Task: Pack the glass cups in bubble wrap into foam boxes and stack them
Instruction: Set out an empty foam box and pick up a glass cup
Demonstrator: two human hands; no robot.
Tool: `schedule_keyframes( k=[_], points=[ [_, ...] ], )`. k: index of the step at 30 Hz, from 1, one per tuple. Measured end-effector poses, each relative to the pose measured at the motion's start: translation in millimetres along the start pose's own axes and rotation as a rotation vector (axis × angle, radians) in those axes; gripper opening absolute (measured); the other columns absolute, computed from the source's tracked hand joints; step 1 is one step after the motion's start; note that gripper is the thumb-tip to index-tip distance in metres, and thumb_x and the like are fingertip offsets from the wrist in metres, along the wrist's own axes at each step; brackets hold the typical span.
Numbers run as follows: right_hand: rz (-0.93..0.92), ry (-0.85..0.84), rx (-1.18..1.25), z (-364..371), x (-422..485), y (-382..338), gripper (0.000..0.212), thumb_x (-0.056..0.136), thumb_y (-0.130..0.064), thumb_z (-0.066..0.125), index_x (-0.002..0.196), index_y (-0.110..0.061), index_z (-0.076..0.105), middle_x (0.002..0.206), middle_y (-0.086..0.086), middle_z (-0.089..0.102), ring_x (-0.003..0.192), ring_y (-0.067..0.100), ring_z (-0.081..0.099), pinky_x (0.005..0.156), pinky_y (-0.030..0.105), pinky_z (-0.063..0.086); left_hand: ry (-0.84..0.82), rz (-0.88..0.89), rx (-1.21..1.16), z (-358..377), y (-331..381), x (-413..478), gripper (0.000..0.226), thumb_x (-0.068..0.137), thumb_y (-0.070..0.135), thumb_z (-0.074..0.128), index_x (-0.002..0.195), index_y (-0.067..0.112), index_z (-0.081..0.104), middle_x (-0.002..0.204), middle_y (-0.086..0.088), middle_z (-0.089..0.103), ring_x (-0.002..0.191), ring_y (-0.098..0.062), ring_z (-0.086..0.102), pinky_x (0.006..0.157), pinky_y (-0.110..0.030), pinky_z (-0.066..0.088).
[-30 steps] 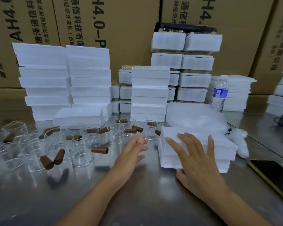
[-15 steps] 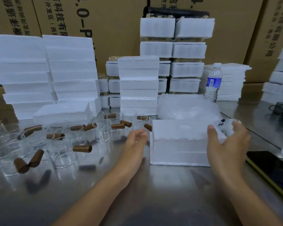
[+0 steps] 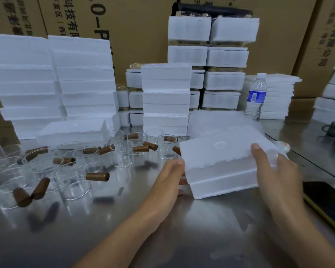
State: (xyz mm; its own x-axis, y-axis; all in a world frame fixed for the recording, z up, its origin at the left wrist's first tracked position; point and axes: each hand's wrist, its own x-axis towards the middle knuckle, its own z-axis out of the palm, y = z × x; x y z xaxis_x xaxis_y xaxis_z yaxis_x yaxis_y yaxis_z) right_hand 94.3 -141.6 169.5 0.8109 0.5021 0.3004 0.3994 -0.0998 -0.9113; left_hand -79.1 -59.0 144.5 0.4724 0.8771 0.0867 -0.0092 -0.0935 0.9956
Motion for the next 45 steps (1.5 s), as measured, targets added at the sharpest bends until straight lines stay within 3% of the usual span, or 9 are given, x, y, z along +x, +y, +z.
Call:
schedule_keyframes(
  k=[10,13,17,20,23,28,32,37,45],
  points=[
    [-0.193,0.06,-0.268,-1.2,-12.6,-6.8,0.073,0.073,-0.07,0.032,0.113,-0.013,0.052,0.126,0.01,0.048,0.126,0.028,0.033,0.111,0.051,0.016,0.047,0.02,0.044,-5.3,-2.1,0.0,0.027,0.095,0.051,0.039,0.109,0.037,0.058,0.109,0.011,0.064,0.106,-0.01,0.058,0.1,-0.035,0.044],
    [-0.304,0.02,-0.248,1.0,-21.3,-15.8,0.077,0.066,-0.074,0.041,0.127,-0.027,0.046,0.13,0.002,0.049,0.134,0.015,0.027,0.113,0.043,-0.01,0.186,0.049,0.086,-9.6,-1.2,0.6,0.036,0.096,0.05,0.036,0.1,0.026,0.063,0.101,0.007,0.066,0.098,-0.009,0.059,0.084,-0.02,0.042],
    [-0.432,-0.032,-0.235,14.4,-32.1,-31.5,0.079,0.065,-0.072,0.049,0.133,-0.036,0.036,0.129,-0.01,0.049,0.128,0.002,0.029,0.11,0.035,-0.018,0.389,0.097,0.153,-18.0,-1.8,6.7,0.05,0.099,0.043,0.035,0.098,0.0,0.061,0.098,-0.015,0.065,0.08,-0.017,0.057,0.067,-0.019,0.039],
    [-0.552,-0.078,-0.12,30.4,-43.0,-45.1,0.073,0.069,-0.061,0.057,0.133,-0.04,0.028,0.111,-0.04,0.039,0.104,-0.009,0.032,0.115,0.047,-0.009,0.435,0.102,0.26,-25.6,-5.4,12.2,0.049,0.1,0.035,0.036,0.072,0.002,0.059,0.081,-0.014,0.06,0.084,-0.027,0.056,0.072,-0.033,0.038],
    [-0.589,-0.185,0.073,48.3,-54.8,-58.9,0.07,0.07,-0.044,0.064,0.126,-0.05,0.021,0.105,-0.055,0.033,0.096,-0.014,0.039,0.108,0.058,0.027,0.377,0.058,0.41,-32.9,-7.3,14.5,0.046,0.097,0.03,0.043,0.053,0.02,0.048,0.07,-0.002,0.049,0.084,-0.031,0.052,0.072,-0.033,0.035],
    [-0.643,-0.351,0.101,72.2,-64.3,-68.2,0.076,0.077,-0.029,0.072,0.123,-0.053,0.016,0.109,-0.004,0.056,0.097,0.02,0.058,0.078,0.043,0.054,0.385,0.121,0.389,-47.9,-9.7,16.1,0.021,0.093,0.029,0.055,0.11,0.017,0.059,0.112,0.0,0.06,0.101,-0.011,0.057,0.087,-0.028,0.047],
    [-0.734,-0.394,-0.022,85.9,-68.1,-67.0,0.078,0.081,-0.032,0.069,0.129,-0.051,0.01,0.1,-0.013,0.048,0.084,0.012,0.055,0.064,0.025,0.051,0.569,0.28,0.169,-58.4,3.8,11.3,0.021,0.094,0.005,0.05,0.094,0.025,0.056,0.091,0.004,0.06,0.07,0.012,0.055,0.06,-0.004,0.04],
    [-0.749,-0.479,-0.101,102.7,-66.3,-66.4,0.07,0.081,-0.034,0.067,0.128,-0.045,0.015,0.108,-0.016,0.05,0.095,0.011,0.053,0.073,0.024,0.044,0.721,0.411,-0.019,-71.2,21.6,7.0,0.024,0.095,0.01,0.048,0.082,0.03,0.052,0.081,0.006,0.058,0.075,-0.01,0.056,0.072,-0.027,0.046],
    [-0.976,-0.577,-0.519,118.5,-71.1,-46.5,0.053,0.088,-0.028,0.055,0.136,-0.034,0.033,0.13,-0.009,0.046,0.118,0.015,0.041,0.092,0.027,0.029,0.776,0.53,-0.004,-78.2,33.9,0.3,0.025,0.097,0.01,0.046,0.079,0.027,0.05,0.071,0.009,0.052,0.061,0.003,0.048,0.06,-0.008,0.038]
  ],
)
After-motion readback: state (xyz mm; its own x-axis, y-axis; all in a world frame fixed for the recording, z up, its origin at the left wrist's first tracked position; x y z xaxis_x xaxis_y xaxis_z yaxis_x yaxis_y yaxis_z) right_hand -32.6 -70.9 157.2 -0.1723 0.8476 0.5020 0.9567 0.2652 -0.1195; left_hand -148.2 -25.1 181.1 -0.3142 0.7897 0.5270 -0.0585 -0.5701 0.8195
